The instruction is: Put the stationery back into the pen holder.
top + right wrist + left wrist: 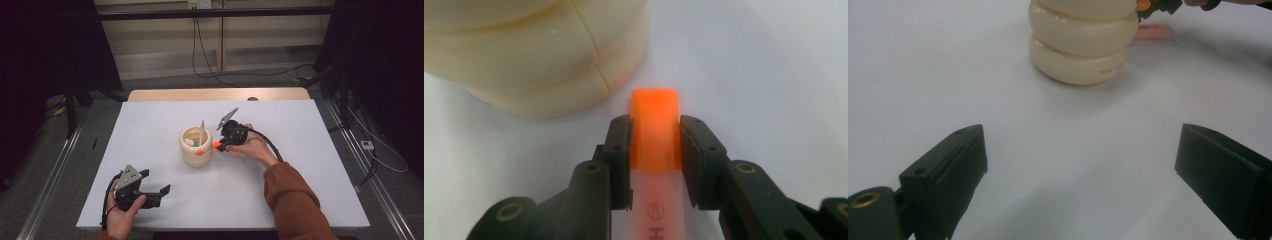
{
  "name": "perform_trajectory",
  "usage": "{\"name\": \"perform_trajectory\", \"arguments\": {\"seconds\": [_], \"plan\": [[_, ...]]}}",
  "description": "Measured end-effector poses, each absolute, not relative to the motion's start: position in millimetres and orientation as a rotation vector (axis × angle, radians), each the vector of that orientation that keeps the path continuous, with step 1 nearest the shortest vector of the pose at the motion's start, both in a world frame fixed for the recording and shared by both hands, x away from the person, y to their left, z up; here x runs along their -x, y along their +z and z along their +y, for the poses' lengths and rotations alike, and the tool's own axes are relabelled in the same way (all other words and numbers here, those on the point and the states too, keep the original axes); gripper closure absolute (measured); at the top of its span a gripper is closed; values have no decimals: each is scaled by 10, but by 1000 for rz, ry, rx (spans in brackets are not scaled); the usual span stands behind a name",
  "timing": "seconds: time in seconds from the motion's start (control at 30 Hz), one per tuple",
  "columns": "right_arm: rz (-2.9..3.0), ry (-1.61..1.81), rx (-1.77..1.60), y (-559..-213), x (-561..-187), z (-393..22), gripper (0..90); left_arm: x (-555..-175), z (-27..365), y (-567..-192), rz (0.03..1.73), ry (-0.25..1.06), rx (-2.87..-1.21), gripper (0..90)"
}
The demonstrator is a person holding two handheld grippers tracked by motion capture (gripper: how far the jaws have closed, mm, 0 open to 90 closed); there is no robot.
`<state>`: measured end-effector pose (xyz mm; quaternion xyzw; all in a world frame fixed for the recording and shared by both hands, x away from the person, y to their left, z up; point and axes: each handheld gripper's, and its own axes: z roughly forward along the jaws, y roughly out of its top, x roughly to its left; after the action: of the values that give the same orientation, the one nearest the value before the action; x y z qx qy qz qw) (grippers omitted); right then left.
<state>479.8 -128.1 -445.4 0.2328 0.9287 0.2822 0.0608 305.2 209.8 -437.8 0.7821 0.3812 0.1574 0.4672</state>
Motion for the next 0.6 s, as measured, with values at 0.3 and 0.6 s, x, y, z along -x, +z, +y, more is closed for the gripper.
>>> {"name": "perform_trajectory", "arguments": {"seconds": [0.3,0.6], "plan": [[2793,859,-739,-4427,-4791,-1320,678,-3051,2100,-4379,938,383,-1911,63],[2738,926,-763,-4343,-4770,-1379,678,-3053,2103,-4378,934,383,-1915,64]]}}
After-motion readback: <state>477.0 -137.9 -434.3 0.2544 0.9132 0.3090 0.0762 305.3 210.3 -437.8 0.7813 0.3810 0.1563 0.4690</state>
